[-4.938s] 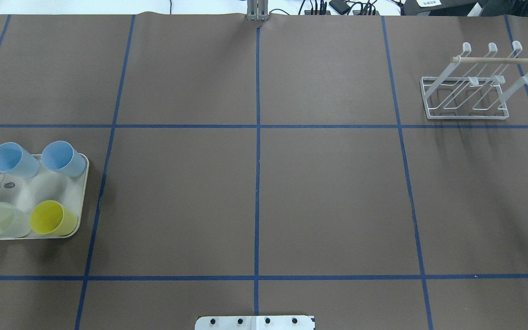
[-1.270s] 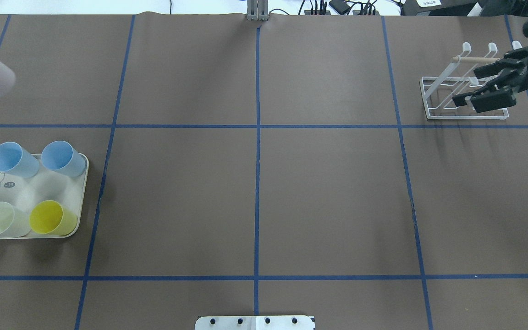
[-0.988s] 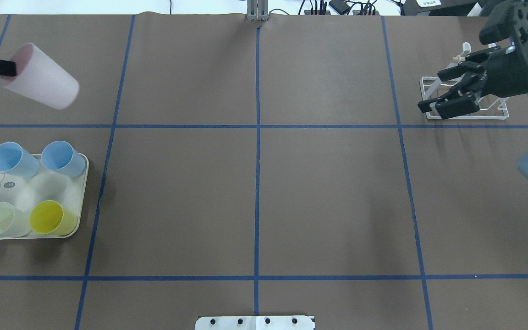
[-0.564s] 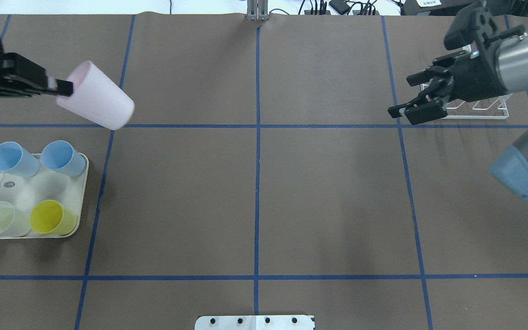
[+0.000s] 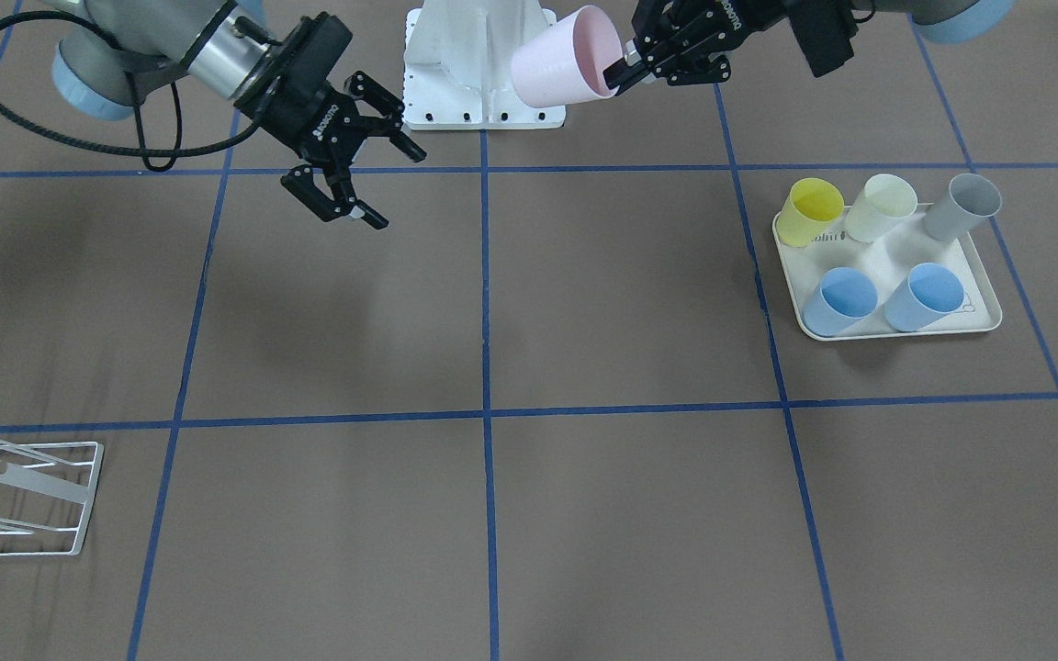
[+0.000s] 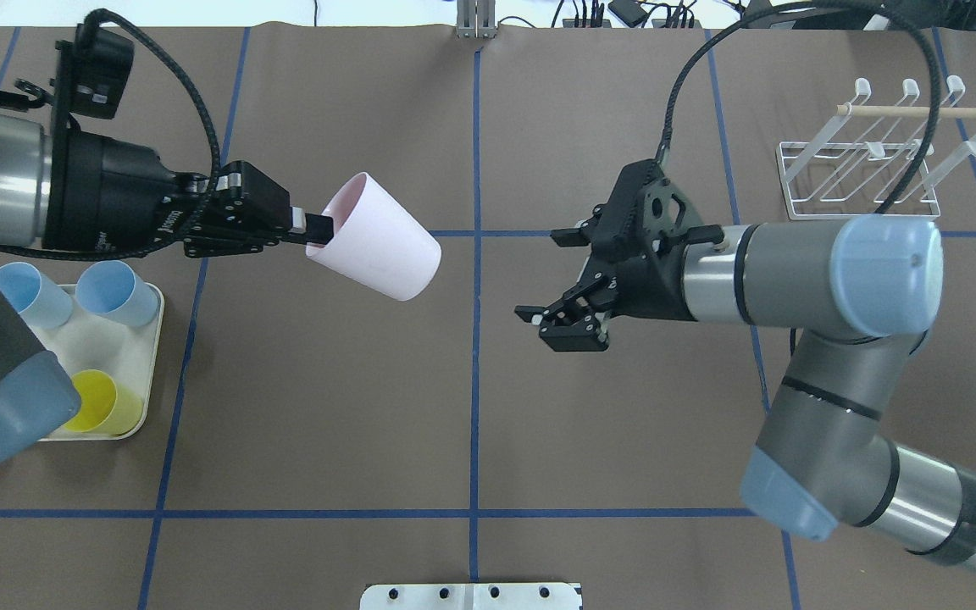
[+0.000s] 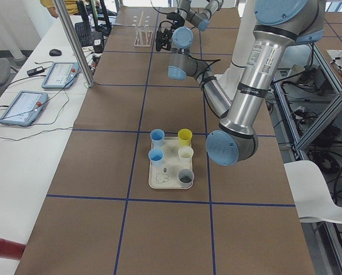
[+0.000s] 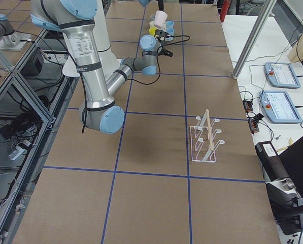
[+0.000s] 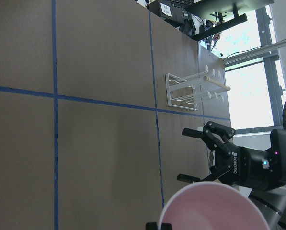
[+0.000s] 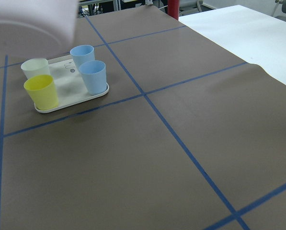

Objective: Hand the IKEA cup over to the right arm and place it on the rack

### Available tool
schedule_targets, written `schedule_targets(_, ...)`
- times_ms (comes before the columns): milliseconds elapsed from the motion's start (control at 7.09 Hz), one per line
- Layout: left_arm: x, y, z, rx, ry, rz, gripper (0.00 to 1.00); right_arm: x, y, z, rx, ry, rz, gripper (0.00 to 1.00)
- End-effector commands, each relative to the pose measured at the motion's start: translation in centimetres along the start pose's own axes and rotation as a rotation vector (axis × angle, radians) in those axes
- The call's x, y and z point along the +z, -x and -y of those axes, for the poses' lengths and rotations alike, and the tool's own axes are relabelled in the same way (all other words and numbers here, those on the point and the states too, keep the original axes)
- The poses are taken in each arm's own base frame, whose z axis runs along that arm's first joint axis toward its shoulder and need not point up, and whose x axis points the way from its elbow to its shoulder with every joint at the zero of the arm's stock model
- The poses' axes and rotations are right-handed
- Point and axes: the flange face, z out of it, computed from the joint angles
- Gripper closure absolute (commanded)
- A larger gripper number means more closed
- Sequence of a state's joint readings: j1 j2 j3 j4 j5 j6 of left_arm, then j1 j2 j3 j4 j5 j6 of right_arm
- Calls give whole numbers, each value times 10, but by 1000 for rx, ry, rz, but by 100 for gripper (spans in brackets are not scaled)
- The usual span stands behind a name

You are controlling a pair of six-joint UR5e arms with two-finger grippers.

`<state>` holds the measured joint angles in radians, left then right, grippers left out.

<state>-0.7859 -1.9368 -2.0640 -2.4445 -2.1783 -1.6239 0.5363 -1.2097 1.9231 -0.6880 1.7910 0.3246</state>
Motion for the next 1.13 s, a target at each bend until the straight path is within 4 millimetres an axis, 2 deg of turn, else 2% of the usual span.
schedule_targets(0, 31, -3, -5, -28, 10, -6, 100, 26, 52, 5, -5, -59, -19, 2)
schedule_targets(282, 45, 2, -5, -36, 21, 7, 100, 22, 63, 7, -11, -114, 14, 2)
schedule_targets(564, 60, 8, -13, -45, 19, 15, 100, 21, 63, 9, -13, -117, 15, 2)
schedule_targets(988, 71, 13, -22, -48, 39, 23, 100, 16, 64, 11, -16, -161, 29, 2)
